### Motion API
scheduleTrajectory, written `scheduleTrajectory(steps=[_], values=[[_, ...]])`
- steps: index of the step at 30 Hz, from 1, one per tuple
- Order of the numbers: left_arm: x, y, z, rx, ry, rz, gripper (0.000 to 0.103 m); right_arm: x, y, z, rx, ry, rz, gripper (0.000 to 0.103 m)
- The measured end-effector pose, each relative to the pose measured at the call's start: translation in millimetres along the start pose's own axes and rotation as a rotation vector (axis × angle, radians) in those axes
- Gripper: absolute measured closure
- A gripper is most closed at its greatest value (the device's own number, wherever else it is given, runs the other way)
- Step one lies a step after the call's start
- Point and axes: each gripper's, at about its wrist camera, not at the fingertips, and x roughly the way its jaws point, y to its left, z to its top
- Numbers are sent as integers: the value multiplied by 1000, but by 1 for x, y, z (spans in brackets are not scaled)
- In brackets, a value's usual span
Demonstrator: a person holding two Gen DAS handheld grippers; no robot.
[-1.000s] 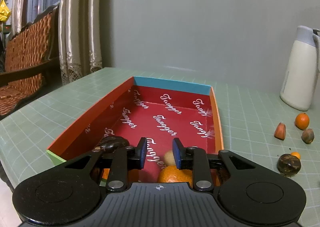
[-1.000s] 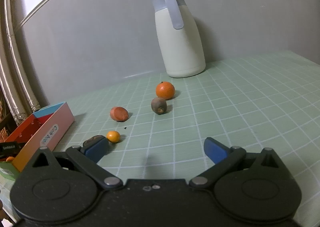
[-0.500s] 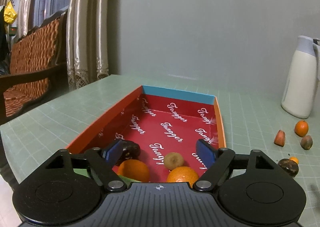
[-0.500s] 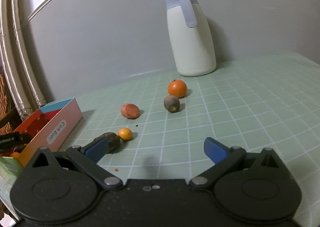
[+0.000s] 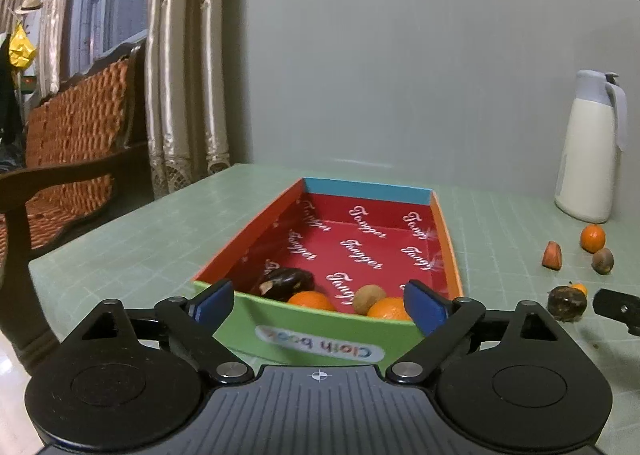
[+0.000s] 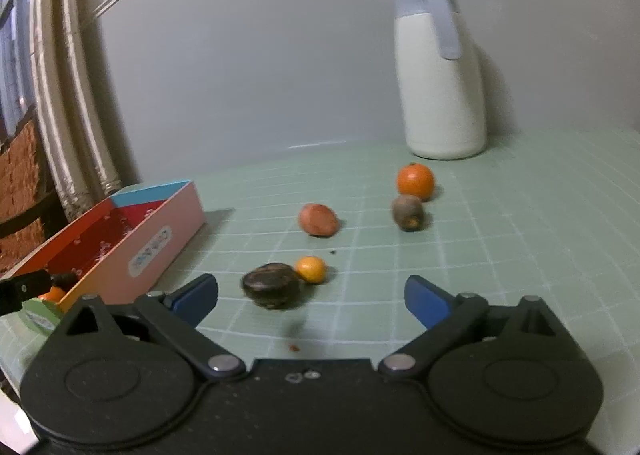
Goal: Organize fruits
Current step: 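Move the right tool to the dark chestnut and grasp it, then carry the chestnut in the right tool into the red box and release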
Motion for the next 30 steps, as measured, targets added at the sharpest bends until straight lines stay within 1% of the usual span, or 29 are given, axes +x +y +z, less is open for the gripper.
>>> scheduleTrajectory(steps=[2, 4, 6, 9, 11, 12, 13, 17, 18, 20, 21, 22, 26, 30], values=[[-1, 3, -2, -9, -1, 7, 10, 3, 6, 2, -16, -1, 10, 12], [-1, 6, -3, -15, -5, 15, 10, 7, 10, 3, -22, 6, 24, 24], [-1, 9, -3, -20, -9, 25, 10, 12, 14, 5, -25, 20, 36, 26], [-1, 13, -4, -24, -15, 43, 10, 19, 20, 5, -35, 39, 40, 27], [-2, 17, -4, -28, -26, 60, 9, 23, 25, 6, -45, 50, 43, 35], [-3, 19, -5, -28, -31, 70, 9, 25, 26, 6, -49, 56, 42, 41], [-4, 21, -5, -28, -36, 81, 9, 28, 28, 6, -51, 65, 41, 43], [-4, 31, -7, -30, -39, 110, 8, 39, 30, 4, -43, 100, 26, 43], [-3, 33, -8, -31, -37, 117, 8, 41, 31, 3, -40, 108, 24, 45], [-3, 38, -9, -34, -33, 129, 8, 45, 31, 4, -34, 120, 20, 52], [-3, 40, -9, -36, -32, 134, 8, 46, 32, 4, -33, 124, 14, 58], [-3, 43, -10, -40, -29, 140, 7, 47, 31, 5, -27, 128, 15, 62], [-1, 53, -12, -62, -15, 155, 6, 52, 33, 7, -24, 139, 14, 63], [0, 61, -14, -85, -10, 170, 6, 51, 36, 5, -37, 131, 27, 64]])
